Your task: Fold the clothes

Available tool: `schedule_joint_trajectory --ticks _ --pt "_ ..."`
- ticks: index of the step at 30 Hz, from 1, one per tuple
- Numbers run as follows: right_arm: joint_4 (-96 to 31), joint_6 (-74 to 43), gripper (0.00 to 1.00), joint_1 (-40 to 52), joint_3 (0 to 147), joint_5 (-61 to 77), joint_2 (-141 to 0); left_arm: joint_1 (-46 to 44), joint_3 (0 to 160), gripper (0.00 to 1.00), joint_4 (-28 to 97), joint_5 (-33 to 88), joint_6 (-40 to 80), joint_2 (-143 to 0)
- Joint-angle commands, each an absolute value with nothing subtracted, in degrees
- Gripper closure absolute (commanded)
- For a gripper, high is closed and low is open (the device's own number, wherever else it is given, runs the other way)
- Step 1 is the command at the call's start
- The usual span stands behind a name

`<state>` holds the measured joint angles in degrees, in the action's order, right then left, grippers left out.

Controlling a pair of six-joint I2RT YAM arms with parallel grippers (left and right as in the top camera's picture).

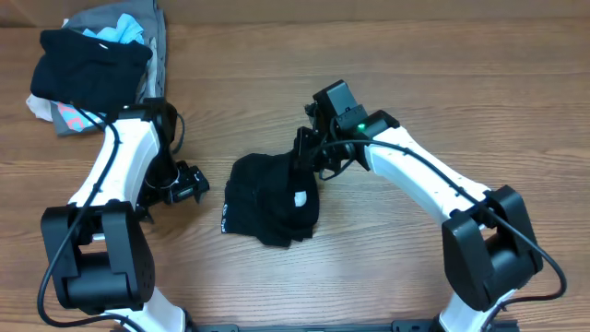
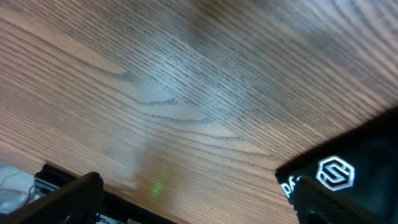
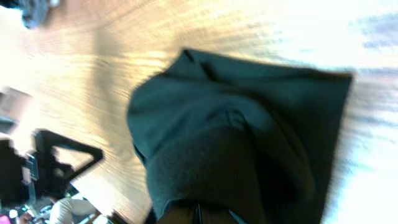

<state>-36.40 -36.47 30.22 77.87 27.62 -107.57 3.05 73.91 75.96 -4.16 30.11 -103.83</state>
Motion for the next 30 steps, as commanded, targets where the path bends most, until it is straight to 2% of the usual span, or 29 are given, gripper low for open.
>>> schedule_joint_trajectory --ticks 1,9,16,23,27,28,30 --pt "-33.63 -38.19 0.96 30.52 77.45 27.0 -111.46 2.94 73.12 0.0 75.75 -5.13 30.87 -102.67" --pt "-33.5 -35.7 0.96 27.9 77.65 16.91 -116.68 2.92 73.12 0.0 75.55 -5.78 30.87 -102.69" --pt "-45.8 -32.49 0.94 22.61 82.72 12.64 -116.6 2.92 73.12 0.0 74.85 -5.76 30.87 -102.69" --pt "-63.79 -31.88 0.96 19.77 97.73 12.75 -115.55 2.92 73.12 0.0 74.85 -5.76 30.87 -102.69" --pt "-75.31 -26.85 0.96 20.05 107.7 19.22 -114.93 2.92 73.12 0.0 74.85 -5.76 30.87 -102.69" --pt "-78.19 -20.08 0.96 21.04 110.08 28.6 -114.67 2.92 73.1 0.0 74.85 -5.76 30.87 -102.69" --pt "-79.42 -12.47 0.94 22.76 110.26 38.68 -114.5 2.92 73.12 0.0 74.74 -5.76 30.87 -102.69"
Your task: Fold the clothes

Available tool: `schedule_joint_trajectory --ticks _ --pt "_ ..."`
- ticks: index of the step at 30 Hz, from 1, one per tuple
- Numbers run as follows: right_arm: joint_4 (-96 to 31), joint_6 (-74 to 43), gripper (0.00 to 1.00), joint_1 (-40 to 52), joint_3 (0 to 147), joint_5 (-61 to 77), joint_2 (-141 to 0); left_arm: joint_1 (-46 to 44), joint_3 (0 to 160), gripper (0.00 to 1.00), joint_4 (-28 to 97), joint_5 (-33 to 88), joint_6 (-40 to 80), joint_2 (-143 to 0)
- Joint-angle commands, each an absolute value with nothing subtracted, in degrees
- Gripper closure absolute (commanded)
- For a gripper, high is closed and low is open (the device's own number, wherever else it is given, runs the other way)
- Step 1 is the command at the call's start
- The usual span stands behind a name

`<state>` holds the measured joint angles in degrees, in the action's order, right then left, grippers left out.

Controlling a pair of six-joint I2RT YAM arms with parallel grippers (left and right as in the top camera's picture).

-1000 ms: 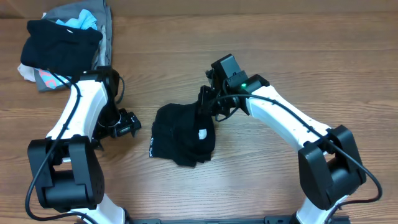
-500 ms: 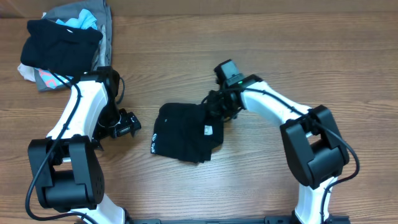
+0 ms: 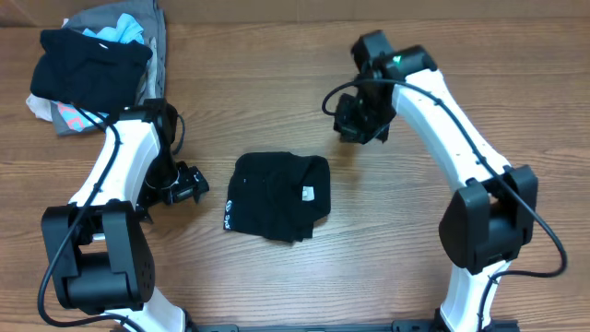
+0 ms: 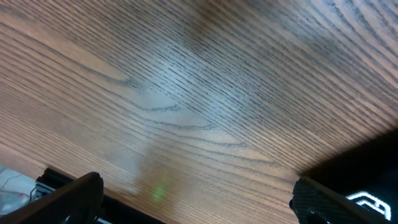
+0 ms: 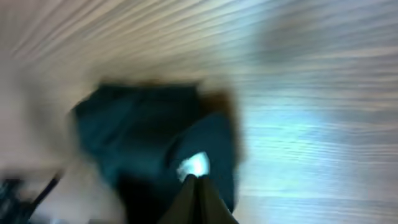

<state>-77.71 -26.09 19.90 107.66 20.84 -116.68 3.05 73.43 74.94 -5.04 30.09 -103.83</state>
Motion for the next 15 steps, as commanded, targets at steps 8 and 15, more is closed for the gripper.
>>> schedule_joint_trajectory --ticks 8,15 --pt "-72.29 -7.64 0.9 33.87 102.06 47.44 -114.93 2.92 73.1 0.0 74.76 -5.76 30.85 -102.69" --pt "-56.69 -15.0 0.89 38.83 89.47 48.99 -114.93 2.92 73.1 0.0 75.0 -5.76 30.85 -102.69"
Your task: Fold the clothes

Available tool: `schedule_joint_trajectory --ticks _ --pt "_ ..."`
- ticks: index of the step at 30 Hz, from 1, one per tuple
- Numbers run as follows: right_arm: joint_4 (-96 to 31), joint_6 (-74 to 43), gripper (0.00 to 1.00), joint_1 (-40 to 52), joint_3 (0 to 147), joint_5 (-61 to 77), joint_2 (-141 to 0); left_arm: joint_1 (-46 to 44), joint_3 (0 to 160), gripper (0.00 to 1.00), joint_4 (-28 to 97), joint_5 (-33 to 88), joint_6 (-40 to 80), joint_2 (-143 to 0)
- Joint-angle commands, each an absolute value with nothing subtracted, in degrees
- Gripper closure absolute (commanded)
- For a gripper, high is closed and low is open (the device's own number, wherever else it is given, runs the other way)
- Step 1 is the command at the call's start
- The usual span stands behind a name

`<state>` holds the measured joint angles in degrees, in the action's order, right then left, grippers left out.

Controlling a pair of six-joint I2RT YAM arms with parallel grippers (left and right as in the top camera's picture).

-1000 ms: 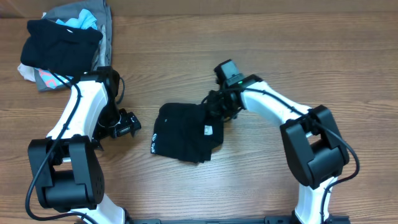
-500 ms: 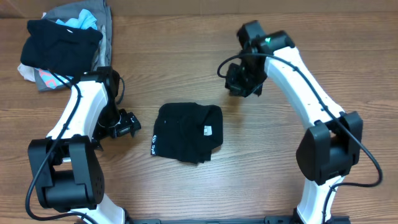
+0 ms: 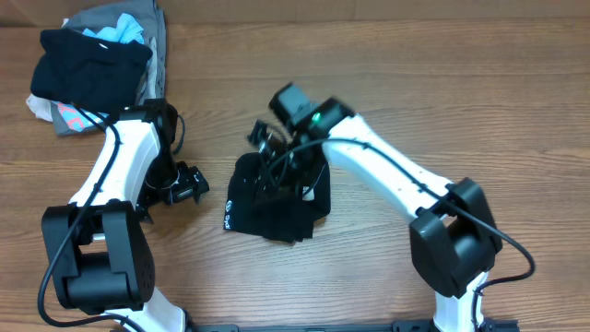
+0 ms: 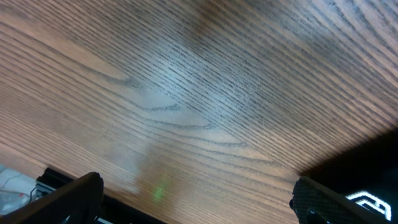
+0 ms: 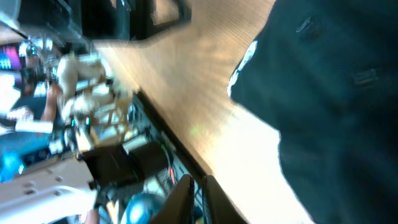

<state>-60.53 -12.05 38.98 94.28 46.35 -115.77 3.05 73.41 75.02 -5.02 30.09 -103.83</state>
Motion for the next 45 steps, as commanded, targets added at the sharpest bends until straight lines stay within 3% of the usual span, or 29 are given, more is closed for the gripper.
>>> schedule_joint_trajectory --ticks 1,12,15,18,25,28,32,34,45 --pt "-54.11 -15.33 0.89 38.83 87.37 49.01 -114.93 2.92 73.1 0.0 75.0 -5.76 30.85 -102.69" --pt "-37.69 -14.83 0.75 28.86 66.83 49.84 -114.93 2.92 73.1 0.0 74.94 -5.76 30.87 -102.69" --pt "-35.55 -14.85 0.75 26.76 62.63 49.84 -114.93 2.92 73.1 0.0 74.87 -5.76 30.87 -102.69" --pt "-36.47 -14.85 0.84 24.6 62.11 54.02 -114.69 2.92 73.1 0.0 74.89 -5.76 30.87 -102.69" --pt "-44.25 -14.87 0.82 24.08 71.99 59.24 -108.57 2.92 73.1 0.0 74.91 -5.76 30.87 -102.69" --pt "-49.95 -14.85 0.74 24.08 78.35 59.22 -105.14 2.92 73.1 0.0 74.89 -5.76 30.87 -102.69" --pt "-51.88 -15.53 0.54 24.36 85.23 59.24 -102.89 2.92 73.1 0.0 74.83 -5.76 30.87 -102.69" --pt "-49.47 -16.82 0.51 24.82 85.97 59.22 -102.87 2.92 73.1 0.0 74.7 -5.74 30.87 -102.69" --pt "-39.29 -25.69 0.67 34.74 85.49 51.59 -110.85 2.92 73.1 0.0 74.72 -5.76 30.87 -102.69"
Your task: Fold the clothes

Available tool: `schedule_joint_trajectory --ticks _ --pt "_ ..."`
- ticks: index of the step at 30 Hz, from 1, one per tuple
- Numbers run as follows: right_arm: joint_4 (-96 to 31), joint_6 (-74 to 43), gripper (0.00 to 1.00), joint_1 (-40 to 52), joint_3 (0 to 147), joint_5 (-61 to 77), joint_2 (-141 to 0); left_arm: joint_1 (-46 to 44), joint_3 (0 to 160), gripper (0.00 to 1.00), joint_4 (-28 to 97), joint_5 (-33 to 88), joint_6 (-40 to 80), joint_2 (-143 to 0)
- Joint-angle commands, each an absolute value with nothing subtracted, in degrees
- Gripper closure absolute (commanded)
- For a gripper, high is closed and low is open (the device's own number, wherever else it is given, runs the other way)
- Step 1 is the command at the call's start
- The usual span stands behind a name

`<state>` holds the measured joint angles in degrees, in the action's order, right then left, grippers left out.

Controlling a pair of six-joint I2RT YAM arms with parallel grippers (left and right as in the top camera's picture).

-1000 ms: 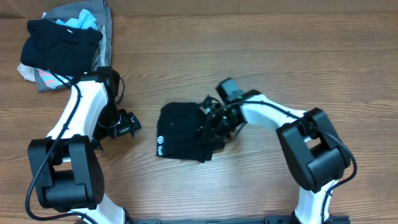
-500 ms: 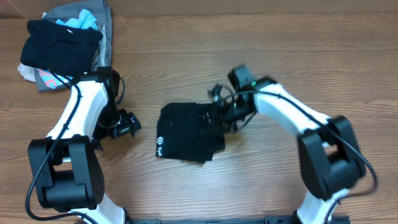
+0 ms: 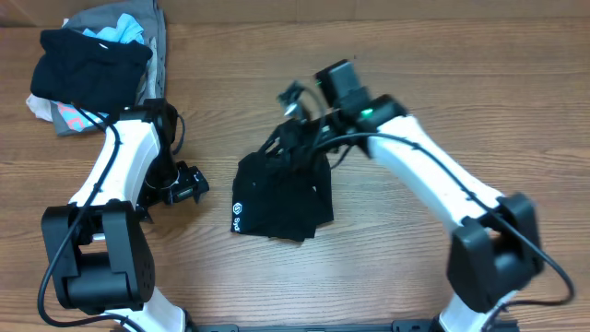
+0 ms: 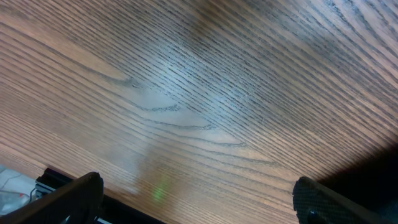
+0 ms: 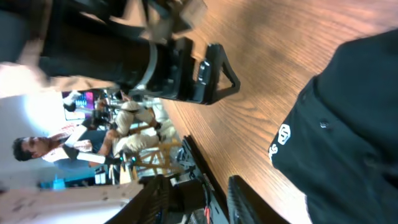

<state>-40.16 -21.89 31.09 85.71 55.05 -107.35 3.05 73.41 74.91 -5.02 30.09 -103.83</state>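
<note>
A black garment (image 3: 281, 195) lies folded in a rough square at the table's centre, a white logo (image 3: 238, 214) at its lower left corner. My right gripper (image 3: 289, 140) hovers at its upper left edge, open, nothing between the fingers. In the right wrist view the right gripper (image 5: 196, 200) points past the garment (image 5: 351, 130) and its logo (image 5: 283, 134). My left gripper (image 3: 191, 183) rests open on bare wood left of the garment. The left wrist view shows the left gripper (image 4: 196, 202) wide apart, with a dark corner of the garment (image 4: 380, 167) at the right.
A pile of clothes (image 3: 92, 60), black on top with grey, blue and white beneath, sits at the back left corner. The left arm (image 3: 120, 166) stands between that pile and the garment. The table's front edge (image 4: 118, 208) lies close below the left gripper.
My right gripper was shut and low over the garment's upper left part; now it is open and a little farther right. The garment sits slightly farther right. The left arm has not moved.
First my right gripper was shut on the garment's right part, holding it up. Then it was away at the back right and the garment lay flat with a white tag showing. Then it was down on the garment, shut, and now it is open at the upper edge.
</note>
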Motion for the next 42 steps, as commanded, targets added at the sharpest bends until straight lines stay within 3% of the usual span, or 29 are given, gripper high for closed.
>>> schedule_joint_trajectory --ticks 1,10,15,21,23,27,28,42 --pt "-39.13 -26.06 0.68 35.62 85.49 50.68 -112.07 2.92 73.1 0.0 74.74 -5.78 30.85 -102.69" --pt "-34.37 -33.39 0.82 39.07 85.47 47.99 -128.03 2.94 73.1 0.0 74.94 -6.15 30.85 -102.69" --pt "-34.94 -33.39 0.81 39.09 85.54 41.95 -130.93 2.94 73.1 0.0 74.91 -6.15 30.87 -102.69" --pt "-37.87 -32.62 0.81 38.48 89.3 41.58 -124.88 2.94 73.1 0.0 74.87 -6.15 30.87 -102.69" --pt "-39.18 -32.64 0.78 38.11 91.31 41.17 -121.49 2.94 73.1 0.0 74.87 -6.15 30.87 -102.69" --pt "-39.03 -32.62 0.53 36.73 95.2 41.15 -116.16 2.94 73.1 0.0 74.87 -6.13 30.87 -102.69" --pt "-38.65 -32.62 0.51 36.25 95.85 41.15 -115.52 2.94 73.1 0.0 74.87 -6.13 30.87 -102.69" --pt "-35.33 -32.67 0.5 34.35 95.57 45.25 -124.38 2.94 73.1 0.0 74.67 -6.13 30.87 -102.69"
